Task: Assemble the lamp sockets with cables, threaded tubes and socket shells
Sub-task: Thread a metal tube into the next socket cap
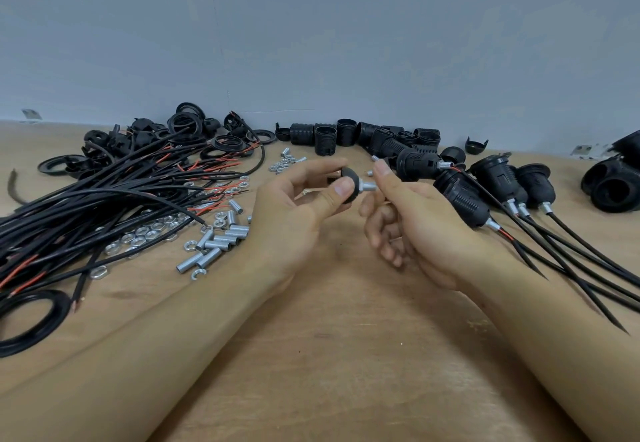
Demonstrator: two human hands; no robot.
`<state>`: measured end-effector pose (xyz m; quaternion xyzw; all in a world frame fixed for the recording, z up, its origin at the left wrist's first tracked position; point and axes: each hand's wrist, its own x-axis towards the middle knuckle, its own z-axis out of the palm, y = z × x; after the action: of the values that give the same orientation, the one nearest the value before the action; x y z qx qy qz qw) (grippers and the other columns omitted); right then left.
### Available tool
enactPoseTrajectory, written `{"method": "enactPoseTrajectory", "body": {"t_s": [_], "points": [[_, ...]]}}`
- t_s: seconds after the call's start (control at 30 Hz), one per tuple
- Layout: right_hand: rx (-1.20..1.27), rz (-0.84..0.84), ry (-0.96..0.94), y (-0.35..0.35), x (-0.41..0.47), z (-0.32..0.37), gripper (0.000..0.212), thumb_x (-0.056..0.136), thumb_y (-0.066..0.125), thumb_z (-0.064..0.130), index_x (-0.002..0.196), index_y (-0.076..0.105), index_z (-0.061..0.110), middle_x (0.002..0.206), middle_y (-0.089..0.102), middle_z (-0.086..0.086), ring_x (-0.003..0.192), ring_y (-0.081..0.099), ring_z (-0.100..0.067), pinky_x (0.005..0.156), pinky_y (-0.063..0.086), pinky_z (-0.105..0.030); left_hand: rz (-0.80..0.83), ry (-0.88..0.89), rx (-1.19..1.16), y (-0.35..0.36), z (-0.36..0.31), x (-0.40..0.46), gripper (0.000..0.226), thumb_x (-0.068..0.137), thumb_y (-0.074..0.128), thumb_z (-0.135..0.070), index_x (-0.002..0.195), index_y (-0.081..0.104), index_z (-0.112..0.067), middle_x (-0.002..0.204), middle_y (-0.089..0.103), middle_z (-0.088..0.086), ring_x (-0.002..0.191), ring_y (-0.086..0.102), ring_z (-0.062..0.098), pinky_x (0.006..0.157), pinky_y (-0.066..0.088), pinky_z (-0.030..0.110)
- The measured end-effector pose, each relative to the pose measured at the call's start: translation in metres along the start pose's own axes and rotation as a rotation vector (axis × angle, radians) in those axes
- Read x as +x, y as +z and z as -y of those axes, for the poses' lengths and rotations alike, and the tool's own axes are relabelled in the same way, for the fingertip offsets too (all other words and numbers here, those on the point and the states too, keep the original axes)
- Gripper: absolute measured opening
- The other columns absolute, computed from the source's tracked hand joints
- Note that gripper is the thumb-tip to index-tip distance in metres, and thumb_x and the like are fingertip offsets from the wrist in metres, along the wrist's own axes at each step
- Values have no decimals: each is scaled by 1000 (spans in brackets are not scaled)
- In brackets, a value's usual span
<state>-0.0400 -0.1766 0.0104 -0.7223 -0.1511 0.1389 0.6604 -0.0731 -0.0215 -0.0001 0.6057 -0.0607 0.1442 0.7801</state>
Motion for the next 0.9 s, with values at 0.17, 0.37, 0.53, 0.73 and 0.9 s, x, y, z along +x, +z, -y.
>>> {"method": "enactPoseTrajectory", "body": {"t_s": [0.17,0.37,0.53,0.73,0.9], "points": [[43,-13,-71,-2,-1,2,30,99,53,30,76,53,12,58,54,-6,46,49,-18,36,35,-21,47,32,101,-4,-2,1,22,86,69,-2,106,69,-11,112,68,20,92,72,22,90,58,37],[65,-39,39,5,-1,-1,54,100,46,46,54,44,19,44,41,-6,34,38,-17,34,28,-18,170,200,375,-10,-7,-2,38,80,73,9,100,67,-22,98,73,-2,95,71,14,88,56,28],[11,4,-7,3,-4,5,35,100,49,41,89,55,8,65,58,-11,46,53,-21,36,41,-23,122,186,400,-12,-6,2,31,86,72,0,105,65,-24,103,70,-3,89,70,9,86,56,27],[15,-4,60,8,-5,4,38,103,44,38,73,41,15,49,42,-4,37,44,-17,31,32,-20,197,276,449,-15,-7,2,37,73,77,-1,97,67,-27,100,72,0,99,69,22,90,56,43],[48,-46,130,10,-4,8,41,102,43,36,66,38,17,45,36,-1,33,35,-14,29,24,-17,258,453,673,-19,-11,3,34,78,80,-12,108,68,-22,102,69,-12,98,65,10,83,52,24]]}}
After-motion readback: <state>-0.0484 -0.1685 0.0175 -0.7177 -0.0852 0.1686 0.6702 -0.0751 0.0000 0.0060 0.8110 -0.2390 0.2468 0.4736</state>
